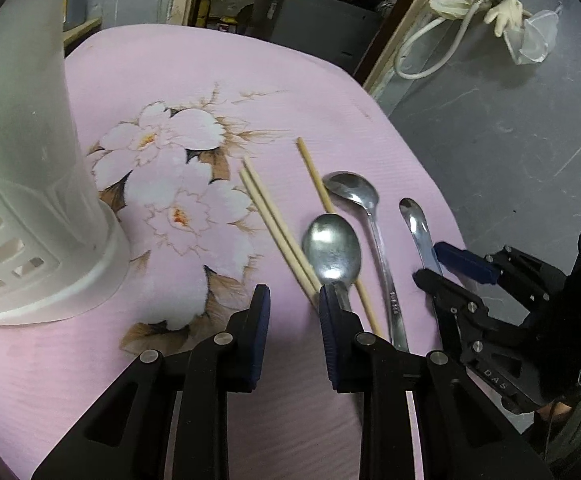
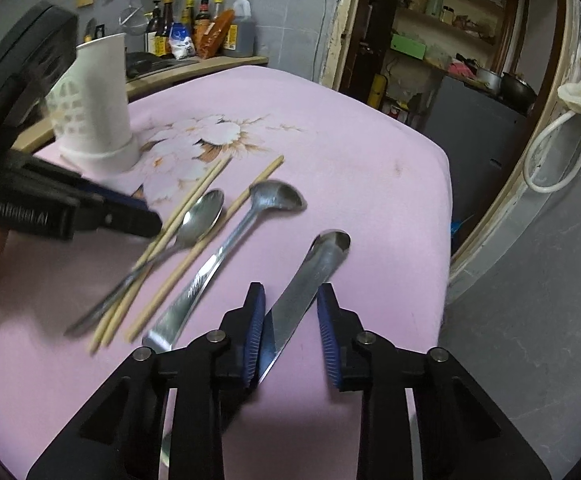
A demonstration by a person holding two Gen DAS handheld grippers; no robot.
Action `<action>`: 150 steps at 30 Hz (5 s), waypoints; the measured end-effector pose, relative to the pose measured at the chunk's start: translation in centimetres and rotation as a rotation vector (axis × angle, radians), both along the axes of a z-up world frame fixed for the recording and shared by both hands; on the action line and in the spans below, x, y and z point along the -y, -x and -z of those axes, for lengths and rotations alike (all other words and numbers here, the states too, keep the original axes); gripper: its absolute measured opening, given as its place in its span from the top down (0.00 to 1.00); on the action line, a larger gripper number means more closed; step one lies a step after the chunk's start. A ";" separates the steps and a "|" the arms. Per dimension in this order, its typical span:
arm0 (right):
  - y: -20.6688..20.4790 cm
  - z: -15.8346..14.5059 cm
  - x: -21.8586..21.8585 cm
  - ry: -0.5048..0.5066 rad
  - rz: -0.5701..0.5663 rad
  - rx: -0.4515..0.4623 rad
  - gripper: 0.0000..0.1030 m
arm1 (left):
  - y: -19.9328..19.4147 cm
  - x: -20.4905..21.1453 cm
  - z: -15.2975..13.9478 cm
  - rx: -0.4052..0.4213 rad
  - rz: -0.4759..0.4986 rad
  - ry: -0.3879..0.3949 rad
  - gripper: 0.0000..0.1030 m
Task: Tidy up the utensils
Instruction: 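Grasp a wooden chopstick with the left tool while the right tool grasps the table knife, then lift the chopstick and knife off the cloth toward the white caddy, then carry the chopstick and knife upright above the white caddy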
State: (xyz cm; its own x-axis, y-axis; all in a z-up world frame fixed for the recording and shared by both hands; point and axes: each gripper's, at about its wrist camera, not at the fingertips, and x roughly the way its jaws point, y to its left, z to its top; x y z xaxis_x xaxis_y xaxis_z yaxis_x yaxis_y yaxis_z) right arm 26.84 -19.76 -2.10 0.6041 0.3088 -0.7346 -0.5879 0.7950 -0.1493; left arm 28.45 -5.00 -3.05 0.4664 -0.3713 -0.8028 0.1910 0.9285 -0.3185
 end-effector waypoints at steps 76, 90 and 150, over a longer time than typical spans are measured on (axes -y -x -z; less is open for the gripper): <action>4.8 0.5 -1.1 0.029 -0.138 -0.229 0.76 | 5.8 1.2 -0.9 -0.042 0.310 -0.434 0.90; 6.4 -0.4 -0.1 -0.065 -0.094 -0.115 0.87 | 8.6 -2.4 -1.5 0.099 0.173 -0.221 0.98; -1.6 -10.7 -16.1 -0.916 -0.127 0.543 0.87 | 7.2 -24.7 -13.6 0.997 -0.631 0.148 0.98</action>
State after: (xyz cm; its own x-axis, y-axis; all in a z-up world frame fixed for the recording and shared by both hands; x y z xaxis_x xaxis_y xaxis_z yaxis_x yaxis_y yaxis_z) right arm 28.41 -3.71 8.62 0.7048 0.6897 0.1658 -0.7087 0.6745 0.2069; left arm 21.26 19.73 10.60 0.9947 0.0899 0.0492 -0.0628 0.9139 -0.4010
